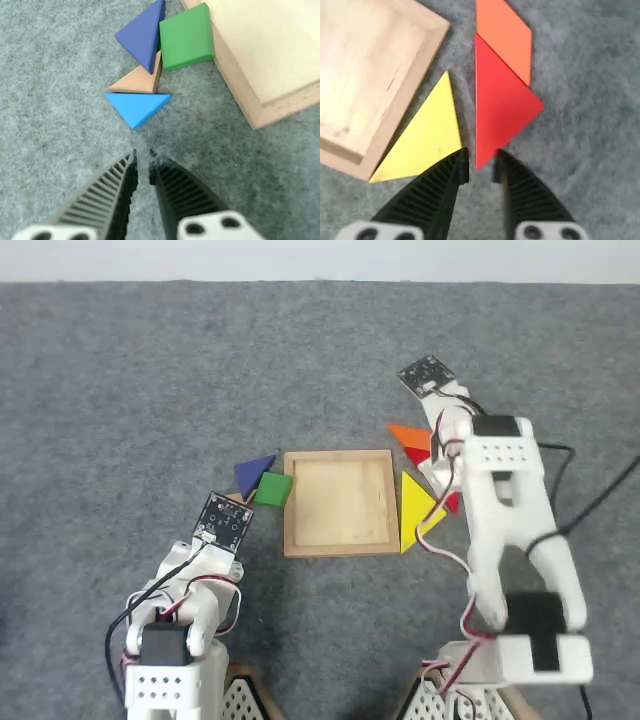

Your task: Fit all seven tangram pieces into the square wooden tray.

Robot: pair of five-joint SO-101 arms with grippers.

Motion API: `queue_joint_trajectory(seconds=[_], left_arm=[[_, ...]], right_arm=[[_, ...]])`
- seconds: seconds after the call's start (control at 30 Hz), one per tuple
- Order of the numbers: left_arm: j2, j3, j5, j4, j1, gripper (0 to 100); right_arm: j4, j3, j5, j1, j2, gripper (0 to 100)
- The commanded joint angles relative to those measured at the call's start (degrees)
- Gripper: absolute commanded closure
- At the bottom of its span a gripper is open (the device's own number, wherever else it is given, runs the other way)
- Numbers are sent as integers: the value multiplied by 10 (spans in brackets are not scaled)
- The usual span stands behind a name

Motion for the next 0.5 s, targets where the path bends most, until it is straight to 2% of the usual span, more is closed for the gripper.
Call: queue_joint_trajectory(seconds=[0.0,0.13,0.2,0.47], left_arm=[[-2,-5,2,3,-2,958],[-2,-5,2,3,-2,958],[-2,-5,2,3,-2,958],[-2,-5,2,3,-2,958]], right_arm=[[-4,-58,34,3,24,754],[-4,-68,95,0,60,615],[-2,-67,123,-1,77,581],[-43,-69,74,4,103,582]])
